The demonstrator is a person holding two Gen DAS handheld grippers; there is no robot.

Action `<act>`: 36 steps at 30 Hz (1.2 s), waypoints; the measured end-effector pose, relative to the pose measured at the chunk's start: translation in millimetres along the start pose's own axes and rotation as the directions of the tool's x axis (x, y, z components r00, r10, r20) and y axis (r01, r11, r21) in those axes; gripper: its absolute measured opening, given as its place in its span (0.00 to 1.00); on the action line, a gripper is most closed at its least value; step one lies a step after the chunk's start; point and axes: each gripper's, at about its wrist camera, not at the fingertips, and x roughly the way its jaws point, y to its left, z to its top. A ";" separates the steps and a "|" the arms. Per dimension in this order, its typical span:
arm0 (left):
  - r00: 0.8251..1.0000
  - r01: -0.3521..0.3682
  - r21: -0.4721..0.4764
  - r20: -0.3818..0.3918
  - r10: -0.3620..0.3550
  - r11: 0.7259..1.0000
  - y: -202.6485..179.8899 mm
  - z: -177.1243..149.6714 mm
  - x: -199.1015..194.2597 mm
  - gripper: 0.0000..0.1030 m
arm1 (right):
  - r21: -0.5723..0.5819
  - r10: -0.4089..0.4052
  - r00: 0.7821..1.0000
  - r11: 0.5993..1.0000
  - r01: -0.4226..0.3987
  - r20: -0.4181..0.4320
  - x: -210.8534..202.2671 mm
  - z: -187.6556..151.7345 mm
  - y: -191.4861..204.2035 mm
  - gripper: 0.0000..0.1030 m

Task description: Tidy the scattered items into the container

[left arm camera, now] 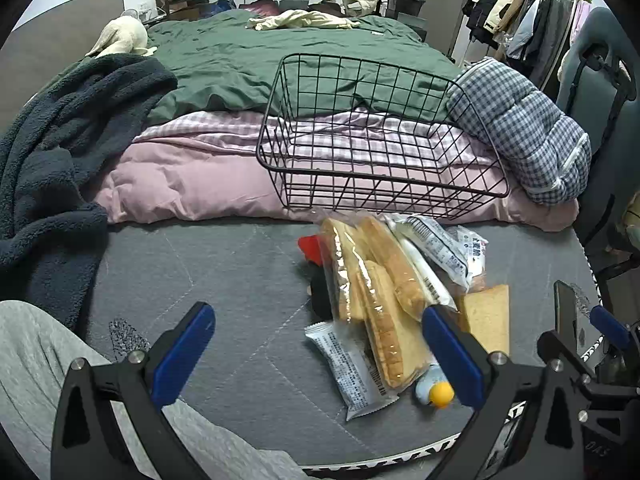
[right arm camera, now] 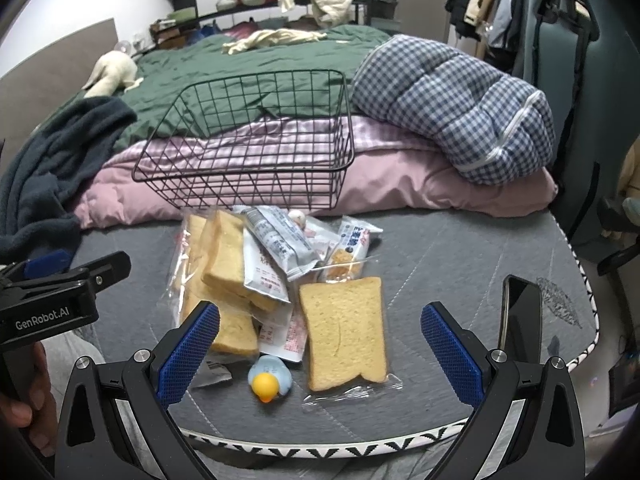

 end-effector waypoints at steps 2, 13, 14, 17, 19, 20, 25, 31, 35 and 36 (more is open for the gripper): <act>1.000 0.002 0.001 -0.002 -0.002 1.000 0.3 0.2 0.6 1.00 | 0.008 -0.003 1.000 1.000 0.003 -0.002 0.0 0.2 -0.8 1.00; 1.000 0.017 0.035 -0.011 -0.017 0.999 1.1 -0.1 2.3 1.00 | 0.021 -0.019 1.000 1.000 0.019 -0.003 -0.7 -0.1 -0.5 1.00; 1.000 0.020 0.036 -0.013 -0.020 0.999 1.4 0.0 2.5 1.00 | 0.023 -0.021 1.000 1.000 0.021 -0.003 -0.9 -0.2 -0.5 1.00; 1.000 0.021 0.043 -0.011 -0.021 0.999 1.1 -0.1 2.6 1.00 | 0.026 -0.021 1.000 0.999 0.021 -0.003 -1.0 -0.2 -0.3 1.00; 1.000 0.021 0.047 -0.012 -0.021 0.999 0.9 -0.1 3.2 1.00 | 0.029 -0.028 1.000 0.999 0.028 -0.003 -1.7 0.0 0.3 1.00; 1.000 0.022 0.048 -0.013 -0.021 0.999 1.4 0.1 3.5 1.00 | 0.030 -0.029 1.000 0.999 0.029 -0.003 -1.9 -0.1 0.4 1.00; 0.999 0.028 0.055 -0.022 -0.026 0.998 3.0 -1.5 5.5 1.00 | 0.042 -0.041 0.999 0.998 0.041 -0.006 -2.0 0.2 0.9 1.00; 0.998 0.039 0.074 -0.051 -0.035 0.996 3.1 -4.8 14.0 1.00 | 0.066 -0.027 1.000 0.997 0.027 -0.010 2.0 -1.9 -4.9 1.00; 0.996 0.041 0.089 -0.078 -0.034 0.995 2.3 -9.3 23.9 1.00 | 0.107 0.017 0.999 0.994 -0.014 -0.030 14.1 -6.1 -13.9 0.97; 0.996 0.045 0.094 -0.085 -0.037 0.995 2.0 -10.0 26.4 1.00 | 0.124 0.026 0.999 0.992 -0.020 -0.043 18.7 -7.7 -16.5 0.96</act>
